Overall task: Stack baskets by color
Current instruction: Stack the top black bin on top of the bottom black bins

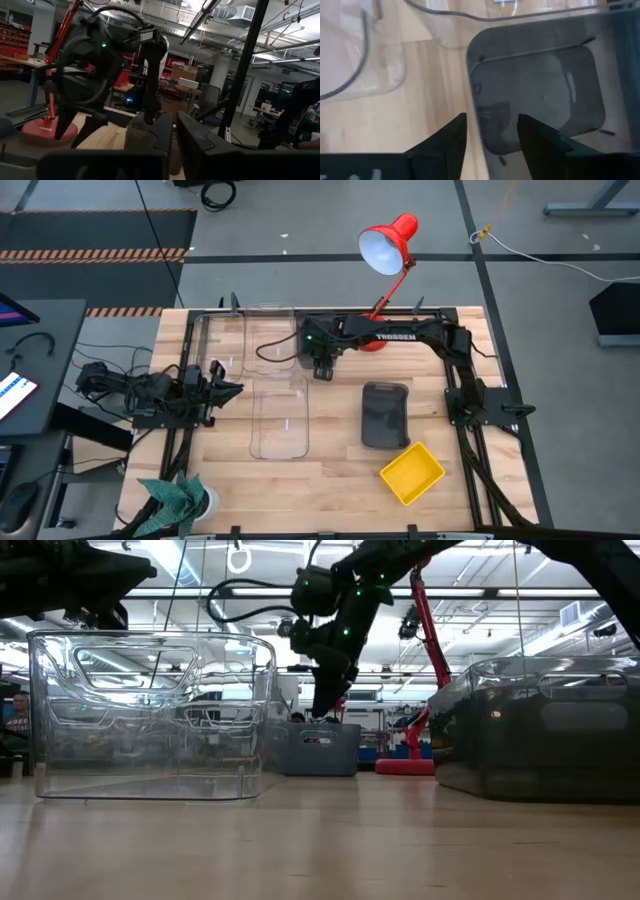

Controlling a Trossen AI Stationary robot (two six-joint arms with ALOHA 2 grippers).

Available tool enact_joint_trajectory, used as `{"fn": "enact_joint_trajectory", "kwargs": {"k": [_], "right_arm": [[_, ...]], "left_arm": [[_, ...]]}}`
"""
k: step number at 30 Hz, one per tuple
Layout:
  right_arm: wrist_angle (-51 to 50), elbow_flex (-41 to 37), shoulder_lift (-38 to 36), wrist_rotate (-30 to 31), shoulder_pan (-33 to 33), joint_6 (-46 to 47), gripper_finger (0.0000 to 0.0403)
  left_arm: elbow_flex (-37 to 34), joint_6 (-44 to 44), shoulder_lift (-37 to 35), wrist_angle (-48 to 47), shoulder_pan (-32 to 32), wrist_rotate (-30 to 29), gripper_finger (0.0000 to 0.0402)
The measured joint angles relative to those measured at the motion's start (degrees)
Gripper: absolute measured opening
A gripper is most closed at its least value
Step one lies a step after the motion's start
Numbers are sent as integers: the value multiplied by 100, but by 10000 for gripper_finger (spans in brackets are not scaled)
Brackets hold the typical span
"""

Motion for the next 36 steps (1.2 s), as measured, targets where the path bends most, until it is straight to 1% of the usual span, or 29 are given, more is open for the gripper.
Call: {"fn": "enact_joint_trajectory", "kwargs": {"k": [4, 7, 10, 15, 20, 24, 28, 32, 34, 36], "right_arm": [[64, -17, 116, -398, -81, -30, 206], [76, -46, 197, -429, -98, -59, 212], [112, -130, 206, -417, -98, -73, 209], [303, -311, 202, -332, -111, -46, 190], [457, -630, 199, -273, -120, -37, 160], [448, -795, 197, -272, -115, -4, 127], [473, -843, 197, -273, -107, 126, 79], [477, -848, 197, -294, -104, 117, 18], [447, -848, 197, -284, -104, 142, 9], [376, -820, 197, -288, -104, 147, 13]], "left_arm": [[0, 1, 1, -6, 1, 1, 30], [1, 1, 2, -6, 0, -4, 34], [1, 1, 2, 10, 0, -7, 36], [-1, 1, 2, -1, 1, 0, 29], [1, 1, 0, 1, 0, -2, 25], [1, 1, 2, 1, 0, -2, 29], [0, 1, 1, 1, 2, 0, 33], [1, 0, 1, 1, 0, 0, 33], [1, 1, 2, 1, 2, -1, 30], [1, 1, 2, 1, 0, 0, 28]]}}
